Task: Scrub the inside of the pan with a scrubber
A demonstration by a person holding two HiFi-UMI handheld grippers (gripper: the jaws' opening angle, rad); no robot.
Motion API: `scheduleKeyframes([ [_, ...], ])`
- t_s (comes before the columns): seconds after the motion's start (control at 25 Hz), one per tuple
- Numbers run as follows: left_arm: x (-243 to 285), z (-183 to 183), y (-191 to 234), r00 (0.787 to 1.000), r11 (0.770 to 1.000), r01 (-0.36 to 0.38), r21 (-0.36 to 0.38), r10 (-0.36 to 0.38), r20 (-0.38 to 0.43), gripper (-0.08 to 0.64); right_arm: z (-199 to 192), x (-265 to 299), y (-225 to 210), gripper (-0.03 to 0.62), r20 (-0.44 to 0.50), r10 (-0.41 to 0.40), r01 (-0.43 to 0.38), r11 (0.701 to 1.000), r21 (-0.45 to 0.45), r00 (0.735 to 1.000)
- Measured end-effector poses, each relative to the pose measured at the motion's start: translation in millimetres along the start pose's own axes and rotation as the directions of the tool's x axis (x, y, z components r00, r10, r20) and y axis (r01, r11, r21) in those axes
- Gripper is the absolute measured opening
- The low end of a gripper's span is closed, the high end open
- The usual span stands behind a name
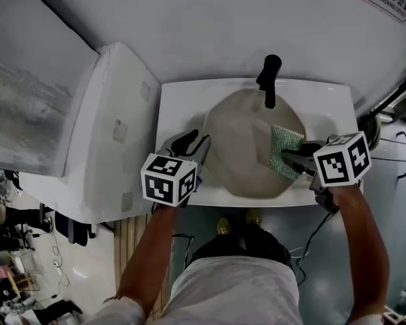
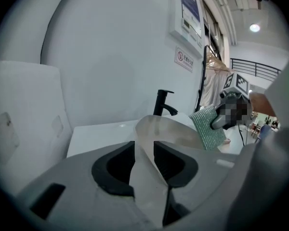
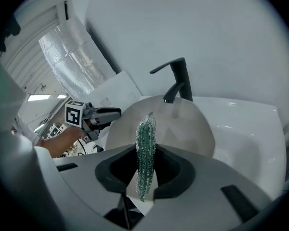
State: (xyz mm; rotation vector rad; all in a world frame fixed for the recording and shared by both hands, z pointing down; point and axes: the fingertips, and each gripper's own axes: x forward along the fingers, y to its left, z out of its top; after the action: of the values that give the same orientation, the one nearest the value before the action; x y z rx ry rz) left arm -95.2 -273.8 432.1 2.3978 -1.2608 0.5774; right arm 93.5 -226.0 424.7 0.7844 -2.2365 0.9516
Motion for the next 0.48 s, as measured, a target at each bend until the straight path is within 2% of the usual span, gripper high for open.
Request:
scheduleKeyframes([
  [0.24,-29,38,6,0.997,0.999,-0.026,0.038,0.023,0.08,0.127,35,-25,15,0.08,0.107,-0.004,0.011,0.998,-0.062,0.994],
  [0.48,-54,80,-4,0.985,0.996,-0.028,0.086,0.013,0.17,0.127,69,-53,32,0.08,0.216,-0.004,0.031,0.992,-0.123,0.976],
])
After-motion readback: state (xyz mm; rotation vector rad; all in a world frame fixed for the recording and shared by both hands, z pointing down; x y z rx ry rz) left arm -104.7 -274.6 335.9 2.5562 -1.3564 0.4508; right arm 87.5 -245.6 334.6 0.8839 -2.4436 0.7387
